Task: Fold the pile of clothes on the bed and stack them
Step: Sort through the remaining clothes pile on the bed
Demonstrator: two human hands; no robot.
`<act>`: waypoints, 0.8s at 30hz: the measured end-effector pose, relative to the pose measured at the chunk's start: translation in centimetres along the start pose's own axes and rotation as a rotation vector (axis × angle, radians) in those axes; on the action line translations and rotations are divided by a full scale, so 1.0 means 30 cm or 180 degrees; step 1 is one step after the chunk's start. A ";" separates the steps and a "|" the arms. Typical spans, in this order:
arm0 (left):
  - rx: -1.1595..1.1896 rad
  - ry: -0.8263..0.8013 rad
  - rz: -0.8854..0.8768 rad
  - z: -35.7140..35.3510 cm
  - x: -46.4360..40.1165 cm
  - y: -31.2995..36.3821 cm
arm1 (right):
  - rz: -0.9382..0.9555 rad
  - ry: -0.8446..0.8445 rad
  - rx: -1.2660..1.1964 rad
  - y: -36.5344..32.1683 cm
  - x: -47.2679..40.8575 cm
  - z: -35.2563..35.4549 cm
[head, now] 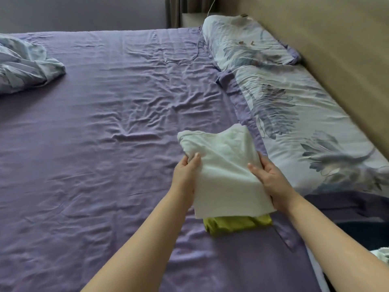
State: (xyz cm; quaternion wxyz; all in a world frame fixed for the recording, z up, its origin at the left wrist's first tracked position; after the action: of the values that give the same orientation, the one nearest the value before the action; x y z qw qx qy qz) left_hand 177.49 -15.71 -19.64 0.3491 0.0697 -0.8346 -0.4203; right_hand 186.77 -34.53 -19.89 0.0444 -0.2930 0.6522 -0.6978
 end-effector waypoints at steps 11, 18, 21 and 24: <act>-0.3023 0.0246 0.0382 0.045 -0.015 -0.334 | -0.0622 0.0453 0.1304 0.289 0.003 0.138; -0.2135 0.0543 0.0648 0.054 0.106 -0.363 | -0.0512 0.0751 0.2200 0.256 0.037 0.108; -0.2819 0.0545 0.0686 0.105 0.156 -0.382 | -0.0700 0.0616 0.3764 0.259 0.104 0.072; -0.3513 0.0479 0.0452 0.168 0.229 -0.382 | -0.0383 0.0684 0.4379 0.247 0.185 0.013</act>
State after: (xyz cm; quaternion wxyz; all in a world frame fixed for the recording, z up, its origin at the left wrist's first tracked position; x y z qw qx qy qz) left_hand 167.09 -22.53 -26.66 0.4199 -0.1499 -0.4664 -0.7640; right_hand 180.00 -38.40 -24.88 0.1164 -0.1632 0.0456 -0.9786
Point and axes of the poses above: each hand's wrist, its own x-axis away from the middle knuckle, its own z-axis out of the back of the hand, y = z × x, the point moved 2 cm from there along -x, towards the middle knuckle, and after that the axes turned 1 degree about y, right-handed, at the moved point
